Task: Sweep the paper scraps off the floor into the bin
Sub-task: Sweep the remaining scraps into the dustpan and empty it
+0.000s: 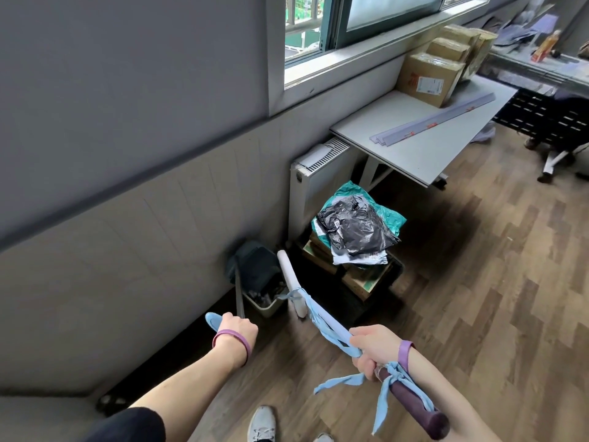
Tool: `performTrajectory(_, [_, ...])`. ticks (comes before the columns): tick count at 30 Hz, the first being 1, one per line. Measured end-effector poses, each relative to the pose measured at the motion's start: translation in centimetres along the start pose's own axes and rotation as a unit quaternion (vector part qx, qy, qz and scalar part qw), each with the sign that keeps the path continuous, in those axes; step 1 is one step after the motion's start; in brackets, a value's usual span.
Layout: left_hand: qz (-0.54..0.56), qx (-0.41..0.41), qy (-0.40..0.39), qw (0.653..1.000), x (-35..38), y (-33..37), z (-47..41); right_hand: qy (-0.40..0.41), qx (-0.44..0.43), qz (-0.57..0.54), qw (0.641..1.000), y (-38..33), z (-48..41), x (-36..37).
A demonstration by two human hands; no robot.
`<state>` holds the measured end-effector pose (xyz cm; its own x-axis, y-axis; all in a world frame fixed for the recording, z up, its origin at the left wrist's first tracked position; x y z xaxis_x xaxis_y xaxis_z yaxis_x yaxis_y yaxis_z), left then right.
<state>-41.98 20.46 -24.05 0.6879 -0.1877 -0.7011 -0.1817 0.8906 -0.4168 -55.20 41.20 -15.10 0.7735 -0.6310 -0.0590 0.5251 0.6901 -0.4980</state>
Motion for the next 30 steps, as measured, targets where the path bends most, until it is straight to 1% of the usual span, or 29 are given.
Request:
performTrajectory(2, [0.003, -0.005, 0.007, 1.0, -0.4, -0.1, 0.0, -0.007, 0.014, -0.042, 0.999, 0.3, 0.1, -0.5])
performTrajectory(3, [0.004, -0.007, 0.01, 1.0, -0.6, -0.1, 0.0, -0.009, 0.011, -0.045, 0.999, 0.3, 0.2, -0.8])
performTrajectory(6, [-0.003, -0.002, 0.019, 1.0, -1.2, 0.0, 0.3, -0.006, -0.011, 0.004, 1.0, -0.1, 0.9, -0.7])
performTrajectory(8, [0.001, 0.01, 0.009, 1.0, -1.0, 0.2, 0.4, -0.005, -0.018, 0.026, 0.999, -0.1, 0.9, -0.4])
performTrajectory(11, [0.018, 0.02, -0.012, 1.0, -0.4, 0.0, 0.5, -0.009, -0.014, 0.017, 1.0, 0.3, 0.7, 0.1])
performTrajectory(14, [0.006, 0.022, 0.004, 1.0, -0.5, -0.4, 0.5, -0.005, -0.009, 0.006, 1.0, 0.4, 0.6, -0.1])
performTrajectory(17, [0.021, 0.015, -0.004, 1.0, -0.3, -0.3, 0.6, 0.003, -0.008, -0.014, 1.0, 0.6, 0.6, -0.5])
performTrajectory(19, [0.071, -0.001, -0.01, 0.997, -0.4, -0.7, 0.7, 0.011, -0.011, -0.009, 1.0, 0.7, 0.6, -0.8])
performTrajectory(21, [0.147, -0.029, -0.002, 0.989, -1.3, -1.6, 0.9, 0.006, -0.007, -0.01, 1.0, 0.6, 0.5, -1.0])
performTrajectory(24, [0.264, -0.085, 0.025, 0.96, -3.2, -3.3, 1.5, 0.01, 0.008, -0.043, 0.999, 0.5, -0.2, -1.5])
performTrajectory(27, [0.33, -0.122, 0.046, 0.935, -4.7, -4.6, 2.5, 0.009, 0.014, -0.067, 0.998, 0.0, -0.9, -1.5])
performTrajectory(30, [0.374, -0.152, 0.061, 0.913, -5.2, -5.5, 3.9, -0.024, 0.04, -0.065, 0.997, -0.7, -1.3, -1.5])
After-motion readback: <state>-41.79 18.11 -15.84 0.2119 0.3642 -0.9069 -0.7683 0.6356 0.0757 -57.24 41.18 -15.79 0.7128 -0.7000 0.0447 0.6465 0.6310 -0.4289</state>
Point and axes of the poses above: each hand's wrist, its own z-axis away from the middle knuckle, its own x-axis out of the palm, y = z × x, the point moved 6 cm from there along -z, towards the middle knuckle, and after that the axes turned 8 degrees about -z, right-handed, at the moved point
